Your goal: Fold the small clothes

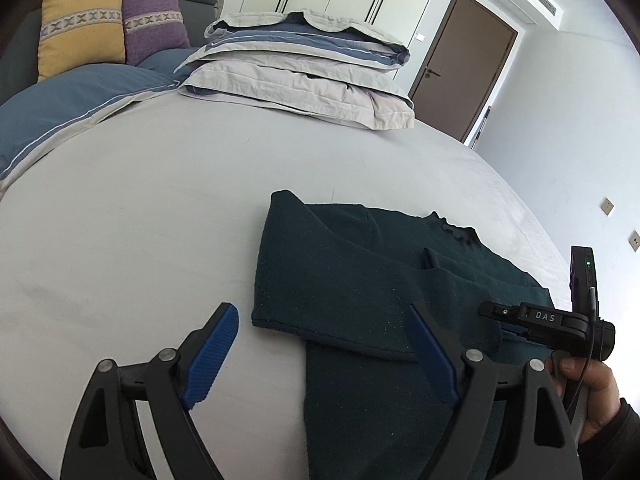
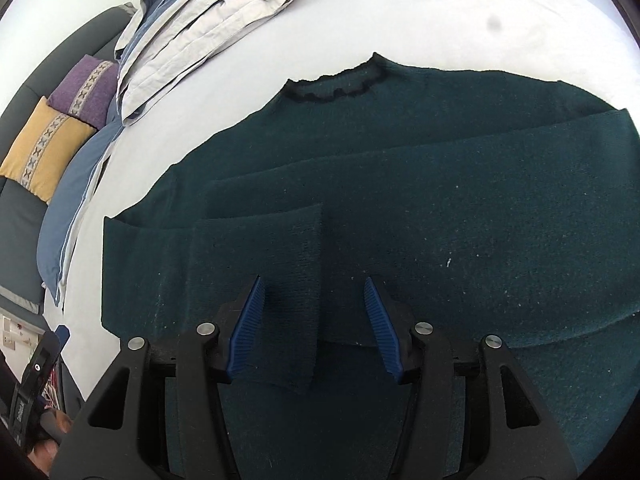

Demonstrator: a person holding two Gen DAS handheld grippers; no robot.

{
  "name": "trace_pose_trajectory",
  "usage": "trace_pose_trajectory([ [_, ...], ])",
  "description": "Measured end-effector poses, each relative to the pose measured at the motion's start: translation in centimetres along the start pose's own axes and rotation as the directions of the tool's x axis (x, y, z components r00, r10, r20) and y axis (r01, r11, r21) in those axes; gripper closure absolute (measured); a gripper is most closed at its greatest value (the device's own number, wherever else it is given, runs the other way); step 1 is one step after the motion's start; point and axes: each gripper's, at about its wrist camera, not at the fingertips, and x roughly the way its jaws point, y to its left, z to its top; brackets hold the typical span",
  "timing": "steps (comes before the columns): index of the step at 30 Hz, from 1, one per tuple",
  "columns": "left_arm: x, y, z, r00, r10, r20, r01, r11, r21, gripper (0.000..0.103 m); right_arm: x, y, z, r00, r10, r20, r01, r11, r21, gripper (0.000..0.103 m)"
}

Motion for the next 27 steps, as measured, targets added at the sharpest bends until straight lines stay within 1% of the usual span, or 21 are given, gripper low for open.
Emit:
trace_pose_trajectory([
  [1, 0.2, 0.2, 0.0, 1.0, -0.001, -0.001, 0.001, 1.0, -0.008, 0.017, 0.1, 0.1, 0.0, 1.0, 0.014, 0.001, -0.014, 1.0, -0.008, 0.057],
  [2, 0.3, 0.3, 0.1, 1.0, 0.0, -0.002, 0.0, 1.0, -0.012, 0.017, 0.2, 0.2, 0.2, 1.0, 0.026, -0.005, -0.026, 1.0, -0.016, 0.074],
  [3, 0.3, 0.3, 0.2, 1.0, 0.002, -0.003, -0.002, 1.0, -0.014, 0.017, 0.2, 0.2, 0.3, 1.0, 0.022, -0.007, -0.022, 0.999, -0.026, 0.087],
  [4, 0.4, 0.4, 0.3, 1.0, 0.002, -0.003, -0.002, 1.0, -0.015, 0.017, 0.0, 0.3, 0.4, 1.0, 0.016, 0.004, -0.016, 0.999, -0.037, 0.088],
  [5, 0.5, 0.3, 0.5, 1.0, 0.001, -0.002, -0.001, 1.0, -0.015, 0.017, -0.4, 0.4, 0.4, 1.0, 0.023, 0.015, -0.022, 0.999, -0.045, 0.097],
  [10, 1.0, 0.5, 2.0, 1.0, 0.005, 0.011, -0.005, 1.0, -0.009, 0.017, -3.4, 0.1, 1.6, 0.995, 0.061, 0.082, -0.056, 0.996, -0.064, 0.097],
  [12, 1.4, 0.7, 2.7, 1.0, 0.006, 0.012, -0.006, 1.0, -0.011, 0.017, -4.5, -0.6, 2.5, 0.994, 0.051, 0.096, -0.044, 0.996, -0.075, 0.097],
  [15, 2.8, 0.9, 4.0, 1.0, 0.0, -0.002, 0.0, 1.0, -0.023, 0.017, -5.4, -2.0, 3.6, 0.996, 0.017, 0.09, -0.008, 0.995, -0.095, 0.097],
  [18, 4.8, 1.0, 5.3, 0.999, 0.013, -0.03, -0.014, 1.0, -0.021, 0.017, -6.0, -4.1, 4.1, 0.996, -0.019, 0.09, 0.026, 0.996, -0.083, 0.097],
  [21, 7.4, 0.9, 6.5, 0.997, 0.017, -0.07, -0.019, 0.999, -0.032, 0.018, -5.6, -6.1, 4.0, 0.997, -0.003, 0.077, 0.007, 0.999, -0.042, 0.097],
  [24, 10.1, 0.6, 7.5, 0.992, 0.03, -0.119, -0.033, 0.999, -0.029, 0.026, -4.8, -6.6, 3.8, 0.996, -0.017, 0.086, 0.021, 0.999, -0.043, 0.097],
  [27, 12.0, 0.1, 8.3, 0.989, 0.059, -0.139, -0.06, 0.998, -0.001, 0.028, -4.4, -7.5, 3.8, 0.995, -0.015, 0.102, 0.017, 1.0, -0.018, 0.097],
])
